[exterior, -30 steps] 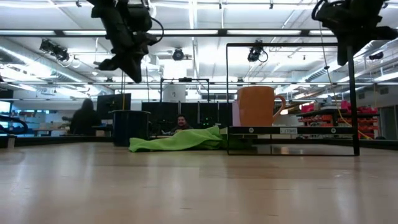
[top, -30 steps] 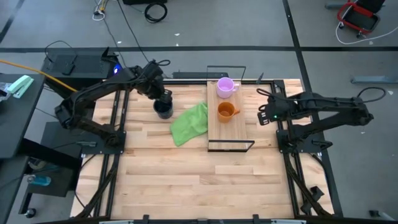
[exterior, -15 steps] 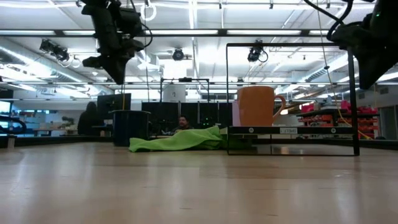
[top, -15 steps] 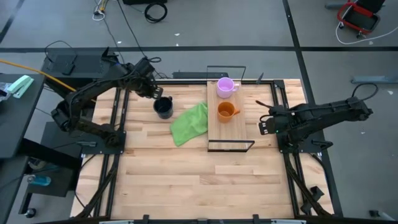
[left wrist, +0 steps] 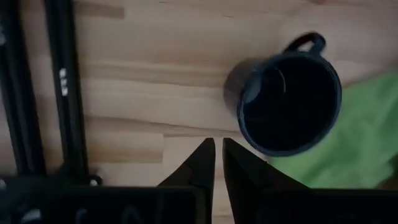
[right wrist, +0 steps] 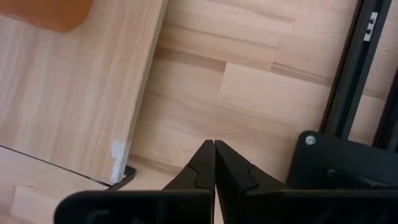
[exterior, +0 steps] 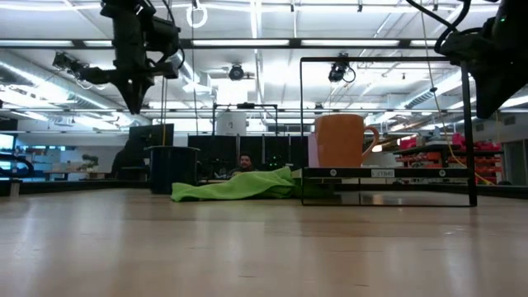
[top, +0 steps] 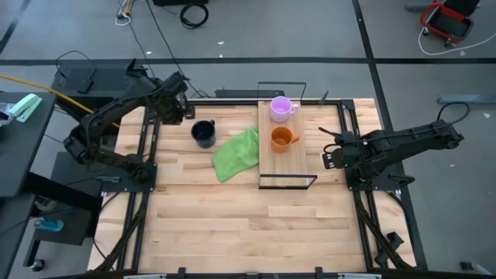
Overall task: Stack small to large cups/mugs on shelf
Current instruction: Put the blue mug on the shelf
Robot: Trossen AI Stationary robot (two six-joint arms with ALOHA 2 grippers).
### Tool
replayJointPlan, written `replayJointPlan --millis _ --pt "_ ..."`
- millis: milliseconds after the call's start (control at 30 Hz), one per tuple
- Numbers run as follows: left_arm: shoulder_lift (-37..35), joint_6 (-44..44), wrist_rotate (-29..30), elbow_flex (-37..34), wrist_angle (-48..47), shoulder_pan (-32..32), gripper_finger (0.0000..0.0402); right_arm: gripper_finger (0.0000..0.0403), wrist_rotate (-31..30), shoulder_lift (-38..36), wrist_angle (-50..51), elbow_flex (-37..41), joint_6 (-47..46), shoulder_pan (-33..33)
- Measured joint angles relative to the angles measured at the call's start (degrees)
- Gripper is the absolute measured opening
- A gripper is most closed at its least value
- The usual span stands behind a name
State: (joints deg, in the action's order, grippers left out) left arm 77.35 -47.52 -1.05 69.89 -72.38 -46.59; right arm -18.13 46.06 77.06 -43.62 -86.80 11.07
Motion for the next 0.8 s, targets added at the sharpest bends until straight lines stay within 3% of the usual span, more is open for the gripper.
replayJointPlan --millis 400,800 --pt "-0.2 -20.8 7.4 0.0 4.8 7.5 0.003 0.0008 0.0 0.0 0.0 0.0 5.3 0.0" --pt "2.9 -27.6 7.7 0.0 4.4 10.6 0.003 0.0008 0.0 0.0 -0.1 0.0 9.8 0.0"
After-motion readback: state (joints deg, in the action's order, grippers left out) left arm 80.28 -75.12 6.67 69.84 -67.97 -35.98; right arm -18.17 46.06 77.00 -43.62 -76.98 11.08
